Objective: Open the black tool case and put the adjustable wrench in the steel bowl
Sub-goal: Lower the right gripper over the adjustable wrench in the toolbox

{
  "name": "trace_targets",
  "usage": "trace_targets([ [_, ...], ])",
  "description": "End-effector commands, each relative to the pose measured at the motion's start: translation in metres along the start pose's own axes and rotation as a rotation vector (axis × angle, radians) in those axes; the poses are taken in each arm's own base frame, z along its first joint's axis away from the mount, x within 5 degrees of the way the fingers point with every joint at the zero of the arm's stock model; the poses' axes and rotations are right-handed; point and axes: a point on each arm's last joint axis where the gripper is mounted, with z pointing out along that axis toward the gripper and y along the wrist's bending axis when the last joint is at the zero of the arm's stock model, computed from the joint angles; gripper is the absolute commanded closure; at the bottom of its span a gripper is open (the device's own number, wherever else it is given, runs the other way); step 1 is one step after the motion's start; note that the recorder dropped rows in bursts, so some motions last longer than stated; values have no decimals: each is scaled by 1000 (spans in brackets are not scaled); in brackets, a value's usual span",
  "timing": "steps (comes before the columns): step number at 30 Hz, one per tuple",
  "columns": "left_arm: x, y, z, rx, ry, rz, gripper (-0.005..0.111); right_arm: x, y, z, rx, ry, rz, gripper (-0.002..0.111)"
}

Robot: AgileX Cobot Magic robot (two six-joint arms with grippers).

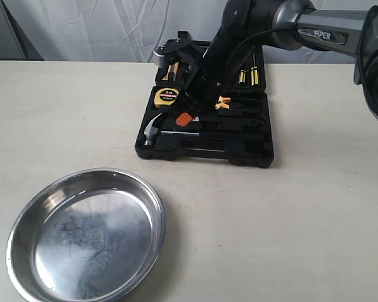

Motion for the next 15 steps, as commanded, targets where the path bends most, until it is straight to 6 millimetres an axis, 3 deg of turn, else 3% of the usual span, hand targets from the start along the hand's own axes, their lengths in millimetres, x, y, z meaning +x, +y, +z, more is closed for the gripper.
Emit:
trace_targets([
  [1,16,2,2,-48,115,306,107,-3,-6,-5,65,-24,-31,109],
  [7,54,-21,15,68,138,53,107,-13,-15,-7,167,-135,-5,109],
  [12,95,-36,16,105,229,58,107,-23,-25,-11,274,-259,32,109],
  [15,107,-41,14,117,242,73,107,-23,-30,-13,301,-279,48,109],
])
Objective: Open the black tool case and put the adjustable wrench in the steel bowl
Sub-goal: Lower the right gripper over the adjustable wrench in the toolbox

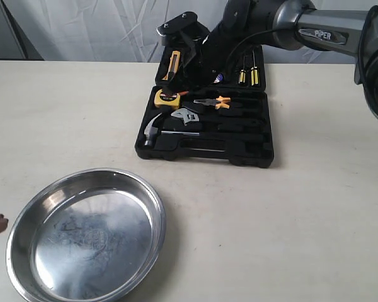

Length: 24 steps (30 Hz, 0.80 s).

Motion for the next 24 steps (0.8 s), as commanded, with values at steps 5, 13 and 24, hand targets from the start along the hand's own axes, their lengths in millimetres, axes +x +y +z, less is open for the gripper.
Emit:
trace_targets([
  [5,10,-7,1,-10,-44,-37,107,6,-37,-12,134,-28,154,109],
  [13,9,-6,1,-20,-63,-59,107,49,-70,-29,116,246,362,109],
  [24,9,-6,1,-20,-63,-59,107,45,-17,-28,-279,366,239,109],
])
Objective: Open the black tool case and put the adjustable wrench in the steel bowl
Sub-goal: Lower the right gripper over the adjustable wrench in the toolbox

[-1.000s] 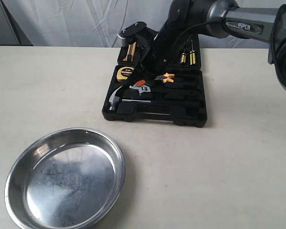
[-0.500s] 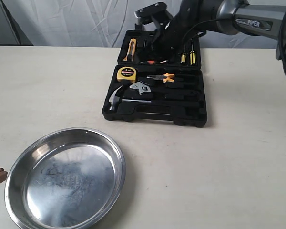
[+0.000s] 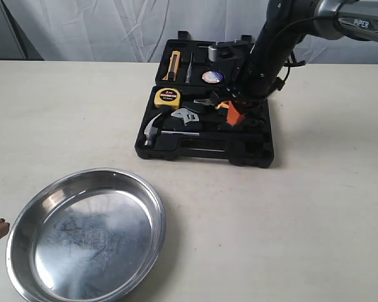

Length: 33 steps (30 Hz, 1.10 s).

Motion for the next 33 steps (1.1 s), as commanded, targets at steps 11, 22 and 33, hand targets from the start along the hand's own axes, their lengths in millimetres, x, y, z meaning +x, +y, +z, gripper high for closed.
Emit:
trace_targets([
  [11,-1,0,0,-2,-17,-13,107,-43,18,-3,112,-393,-136,109],
  [22,-1,0,0,-2,-17,-13,107,-31,6,-1,277,-215,-428,84],
  [33,-1,0,0,-2,-17,-13,107,-28,7,14,302,-117,-666,60],
])
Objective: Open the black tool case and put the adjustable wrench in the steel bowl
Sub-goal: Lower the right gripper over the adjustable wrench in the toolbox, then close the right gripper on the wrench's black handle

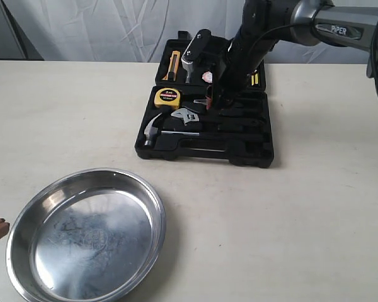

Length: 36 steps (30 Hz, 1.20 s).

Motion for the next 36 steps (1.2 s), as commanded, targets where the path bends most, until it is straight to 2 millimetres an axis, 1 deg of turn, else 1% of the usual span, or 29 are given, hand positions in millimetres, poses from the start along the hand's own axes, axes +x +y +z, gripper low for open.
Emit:
trace_targets([
  [1,-1,0,0,-2,-17,-15,107,5,-2,8,23,46,-69,60],
  [3,-1,0,0,-2,-17,-15,107,7,-2,12,23,60,-79,60],
  [7,-1,0,0,-2,-17,-15,107,7,-1,18,20,61,-155,60],
  [13,-1,0,0,-2,-17,-15,107,2,1,28,41,35,-195,60],
  [17,-1,0,0,-2,-17,-15,107,4,2,34,37,38,-209,60],
  [22,-1,0,0,-2,-17,-15,107,3,0,39,62,21,-208,60],
  [28,-1,0,0,-2,-17,-15,107,4,1,41,45,20,-198,60],
  [31,-1,0,0,-2,-17,-15,107,2,8,42,11,27,-239,60],
  [36,-1,0,0,-4,-18,-15,107,-1,8,42,29,17,-256,60],
])
